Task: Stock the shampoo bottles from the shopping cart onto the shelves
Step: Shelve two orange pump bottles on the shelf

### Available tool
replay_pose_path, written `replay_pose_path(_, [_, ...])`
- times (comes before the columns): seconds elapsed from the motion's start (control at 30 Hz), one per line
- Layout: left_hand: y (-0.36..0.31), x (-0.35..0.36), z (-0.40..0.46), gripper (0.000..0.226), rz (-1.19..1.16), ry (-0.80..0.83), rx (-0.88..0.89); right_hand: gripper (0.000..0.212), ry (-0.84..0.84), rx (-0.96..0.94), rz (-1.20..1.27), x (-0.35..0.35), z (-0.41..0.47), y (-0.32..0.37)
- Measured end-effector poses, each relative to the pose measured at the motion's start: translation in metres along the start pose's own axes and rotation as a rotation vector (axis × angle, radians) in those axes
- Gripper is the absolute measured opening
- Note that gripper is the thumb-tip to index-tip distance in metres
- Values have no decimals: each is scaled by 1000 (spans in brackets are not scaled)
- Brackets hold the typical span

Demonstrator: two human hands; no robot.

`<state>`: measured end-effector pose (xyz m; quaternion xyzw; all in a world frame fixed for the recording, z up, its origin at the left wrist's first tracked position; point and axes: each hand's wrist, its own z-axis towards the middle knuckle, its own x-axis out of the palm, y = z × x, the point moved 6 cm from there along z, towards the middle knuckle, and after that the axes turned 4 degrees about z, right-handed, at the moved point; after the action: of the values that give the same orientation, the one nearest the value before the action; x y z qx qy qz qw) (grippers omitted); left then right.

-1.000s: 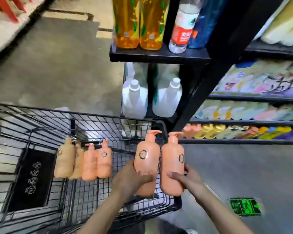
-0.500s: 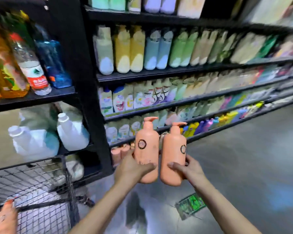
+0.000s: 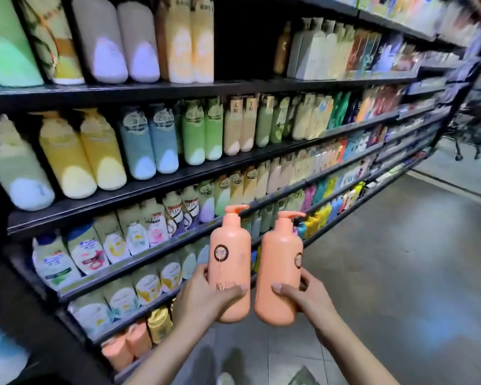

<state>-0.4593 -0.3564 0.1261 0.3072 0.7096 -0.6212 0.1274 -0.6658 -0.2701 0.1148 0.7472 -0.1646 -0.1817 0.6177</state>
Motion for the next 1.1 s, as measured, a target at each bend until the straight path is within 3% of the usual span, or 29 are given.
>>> replay_pose_path(0.2, [-90,-1,127,76,-19,-56,126,82,66,-101,-35,-12,133,78])
replay_pose_path(0.37, [-194,-33,224,83,-19,-198,266,88,68,-260,-123,-23,242,169])
replay_pose_path(0.57, [-289,-76,287,93,-53,-418,396,66,150,-439,-45,-27,343,272])
replay_pose_path(0.67, [-326,-89,314,85,-46,-515,405,63,224,-539,-31,-22,391,323])
replay_pose_path(0.9, [-395,-107,377,94,-71,-741,423,74,379,-726,-27,4,483,419])
replay_pose_path(1.1, [-397,-113,414,84,0,-878,310,65,542,-713,-35,39,547,423])
